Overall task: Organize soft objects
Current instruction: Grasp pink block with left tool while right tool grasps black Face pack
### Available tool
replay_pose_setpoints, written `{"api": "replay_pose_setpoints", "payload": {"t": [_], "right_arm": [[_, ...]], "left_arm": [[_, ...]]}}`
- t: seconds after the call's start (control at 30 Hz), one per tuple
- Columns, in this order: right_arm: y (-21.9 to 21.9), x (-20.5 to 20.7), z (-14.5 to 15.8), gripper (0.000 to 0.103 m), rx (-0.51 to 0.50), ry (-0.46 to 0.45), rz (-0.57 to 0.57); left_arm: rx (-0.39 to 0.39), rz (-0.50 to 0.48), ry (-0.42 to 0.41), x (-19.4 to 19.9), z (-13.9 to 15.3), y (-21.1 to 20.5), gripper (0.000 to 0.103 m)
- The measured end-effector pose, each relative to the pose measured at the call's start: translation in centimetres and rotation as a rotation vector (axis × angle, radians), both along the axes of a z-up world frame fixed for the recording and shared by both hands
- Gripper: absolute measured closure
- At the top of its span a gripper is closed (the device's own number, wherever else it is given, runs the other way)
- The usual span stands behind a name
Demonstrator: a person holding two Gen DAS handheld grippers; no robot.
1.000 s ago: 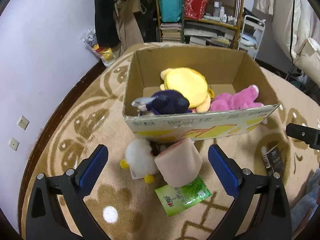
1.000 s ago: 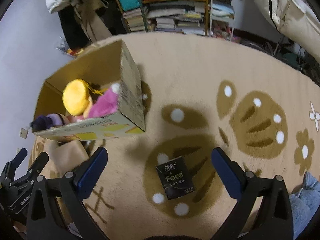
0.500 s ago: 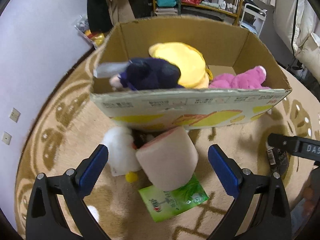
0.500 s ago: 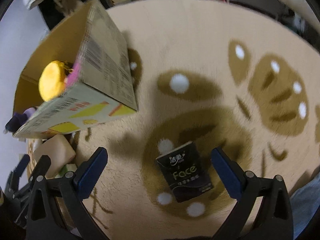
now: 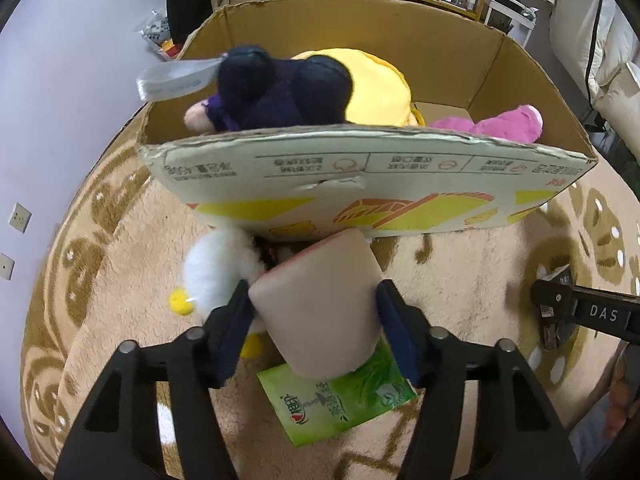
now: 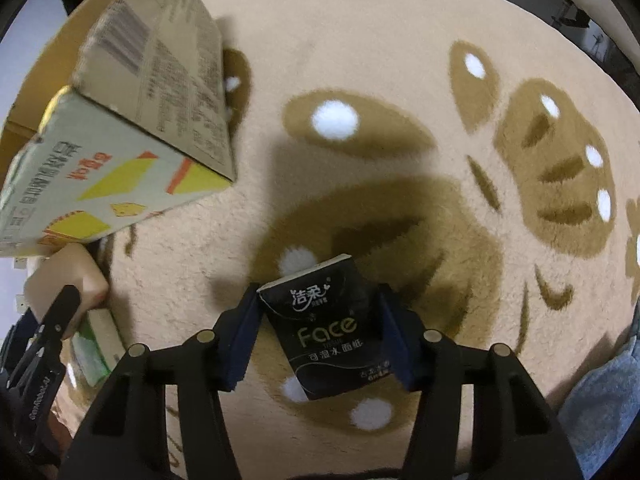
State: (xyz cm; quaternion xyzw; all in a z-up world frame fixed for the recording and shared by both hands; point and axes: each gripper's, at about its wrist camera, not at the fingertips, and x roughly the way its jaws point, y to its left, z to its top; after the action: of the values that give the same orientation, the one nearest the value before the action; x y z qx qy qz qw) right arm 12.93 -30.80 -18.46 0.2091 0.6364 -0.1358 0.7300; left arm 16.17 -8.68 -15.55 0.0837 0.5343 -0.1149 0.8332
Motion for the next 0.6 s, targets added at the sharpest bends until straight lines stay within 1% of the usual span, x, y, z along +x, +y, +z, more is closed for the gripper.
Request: {"api": "replay_pose_setpoints", "payload": {"t": [0.07,0.13,0.23,0.33,0.43,0.6], "right_arm": [[0.2,-0.1,0.6,0.044,0.009,-0.034,0.01],[0.4,-0.1,1.1,0.044,0.026,-0.069,0.019],[1.0,-0.2,1.7,0.044,0.029,-0.095,0.051],[2.1,0.0,2.3,0.044,0.025,-0.117,0.086],[3.1,0.8,3.6,0.044,0.029,-0.147,0.124],[4.0,0.6,5.5,0.044,0.02,-0.205,0.156]], "left_arm": [[-0.009,0.008,0.004,-0.2,0.1,0.3,0.053],[-0.022,0.011,0.01,-0.3,0.1,0.6,0.063],[-0.024,0.017,0.012,-0.5,0.3,1.0,0.067],[-0.014,0.021,-0.003,-0.9,0.8,1.4,0.07],[-0.024,0.025,-0.015,-1.4,1.5,1.6,0.073],[-0.038,0.035,-0.053,-2.4,3.2,2.1,0.075]]}}
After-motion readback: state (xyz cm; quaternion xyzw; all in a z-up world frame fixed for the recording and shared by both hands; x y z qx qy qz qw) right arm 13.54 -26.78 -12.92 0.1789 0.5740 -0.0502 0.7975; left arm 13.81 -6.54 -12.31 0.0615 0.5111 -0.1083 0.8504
